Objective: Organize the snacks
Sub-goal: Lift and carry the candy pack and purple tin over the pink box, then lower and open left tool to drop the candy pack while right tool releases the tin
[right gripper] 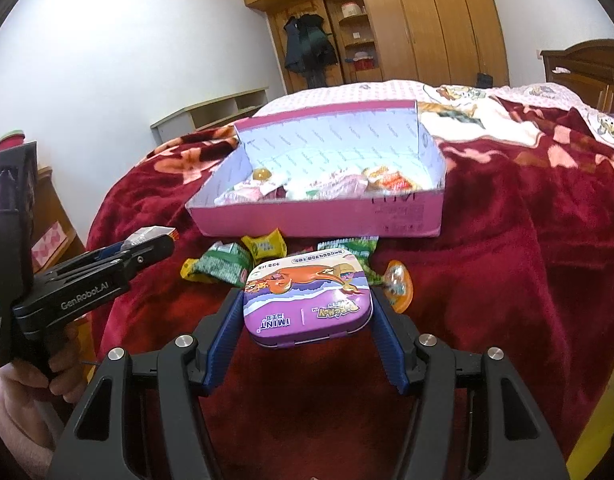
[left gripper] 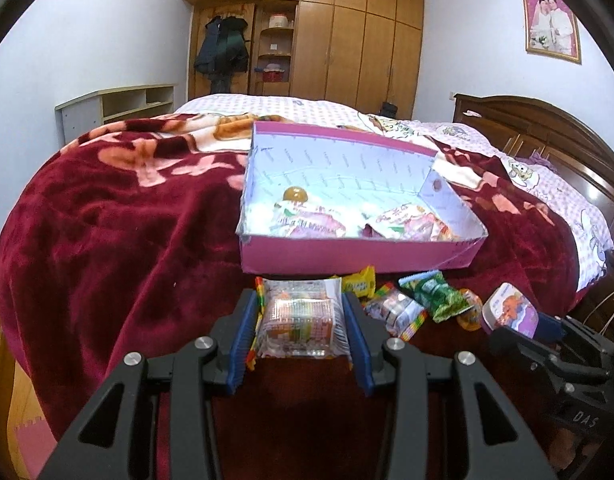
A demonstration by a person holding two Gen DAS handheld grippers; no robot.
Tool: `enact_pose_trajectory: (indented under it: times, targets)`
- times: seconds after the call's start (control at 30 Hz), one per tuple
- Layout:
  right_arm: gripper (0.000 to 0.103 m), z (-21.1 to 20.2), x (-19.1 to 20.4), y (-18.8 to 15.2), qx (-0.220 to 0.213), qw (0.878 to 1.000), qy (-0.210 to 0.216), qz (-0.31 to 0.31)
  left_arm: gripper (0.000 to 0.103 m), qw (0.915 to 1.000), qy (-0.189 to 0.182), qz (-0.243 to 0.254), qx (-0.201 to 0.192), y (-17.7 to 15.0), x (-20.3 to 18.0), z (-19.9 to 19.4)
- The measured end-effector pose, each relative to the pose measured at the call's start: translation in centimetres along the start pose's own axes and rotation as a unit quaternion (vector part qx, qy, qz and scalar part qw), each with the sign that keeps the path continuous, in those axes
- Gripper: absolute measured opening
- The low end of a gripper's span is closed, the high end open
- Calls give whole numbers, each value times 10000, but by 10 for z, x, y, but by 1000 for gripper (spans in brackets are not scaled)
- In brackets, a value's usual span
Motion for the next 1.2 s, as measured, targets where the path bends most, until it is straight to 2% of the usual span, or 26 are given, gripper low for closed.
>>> enact_pose_trajectory:
  times: [0.4, 0.7, 0.97, 1.2]
  targets:
    - [63, 4, -2, 42, -118, 9996, -33, -268, 45, 9993, -21, 280, -250, 52, -18, 13]
    - [63, 22, -13, 76, -175, 9994, -112, -286, 45, 9985, 22, 420, -349, 90, -22, 39]
    - [63, 51, -28, 97, -176, 9998, -125, 36, 45, 9998, -45, 197, -91, 99, -19, 78]
    - [63, 72, -35, 113, -130, 9993, -321, -137, 45, 9996, -18, 270, 84, 108, -18, 111]
Point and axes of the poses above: each gripper's, at about its wrist camera, not at the fingertips, and z roughly the way its jaws point, x to its left, y to its top, the point moved 9 cm from there along z, roughly the way its jaws point, and after that the axes turned 5 degrees about x, right-handed, at the moved point
